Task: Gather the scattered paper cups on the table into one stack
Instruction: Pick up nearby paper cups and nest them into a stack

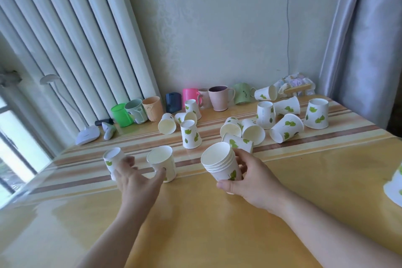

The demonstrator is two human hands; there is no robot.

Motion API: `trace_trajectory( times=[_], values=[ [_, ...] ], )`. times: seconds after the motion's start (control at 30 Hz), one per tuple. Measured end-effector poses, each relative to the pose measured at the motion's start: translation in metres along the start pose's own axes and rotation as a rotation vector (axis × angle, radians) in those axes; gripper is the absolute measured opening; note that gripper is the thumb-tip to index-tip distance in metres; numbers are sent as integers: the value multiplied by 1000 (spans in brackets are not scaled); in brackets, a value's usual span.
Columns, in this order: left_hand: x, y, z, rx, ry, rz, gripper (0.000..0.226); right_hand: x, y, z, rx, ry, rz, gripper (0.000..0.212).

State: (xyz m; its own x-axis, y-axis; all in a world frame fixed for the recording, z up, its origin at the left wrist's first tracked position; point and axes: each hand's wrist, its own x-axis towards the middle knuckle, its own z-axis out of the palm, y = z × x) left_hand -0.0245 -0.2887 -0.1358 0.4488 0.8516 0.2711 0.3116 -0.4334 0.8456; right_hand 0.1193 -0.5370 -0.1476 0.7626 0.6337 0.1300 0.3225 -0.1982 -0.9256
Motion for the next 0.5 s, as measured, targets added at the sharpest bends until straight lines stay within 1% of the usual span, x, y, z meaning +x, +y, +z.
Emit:
trace_trajectory(
  times=[0.1,0.17,0.2,0.27,0.37,0.5],
  values=[
    [19,2,6,-43,-187,-55,93,6,-7,15,13,-106,49,71],
    [22,1,11,-35,-275,-78,97,12,-13,24,-19,-131,58,71],
    [21,0,13,-10,-281,-69,92,16,-16,28,-39,-121,50,71],
    [16,-1,15,16,-251,-39,75,25,-19,38,-63,-88,28,73],
    [14,-3,14,-4,-214,-25,54,41,-18,56,-79,-47,10,76],
    [15,-5,8,-127,-165,-81,45,51,-16,76,-108,-10,-7,75]
  ],
)
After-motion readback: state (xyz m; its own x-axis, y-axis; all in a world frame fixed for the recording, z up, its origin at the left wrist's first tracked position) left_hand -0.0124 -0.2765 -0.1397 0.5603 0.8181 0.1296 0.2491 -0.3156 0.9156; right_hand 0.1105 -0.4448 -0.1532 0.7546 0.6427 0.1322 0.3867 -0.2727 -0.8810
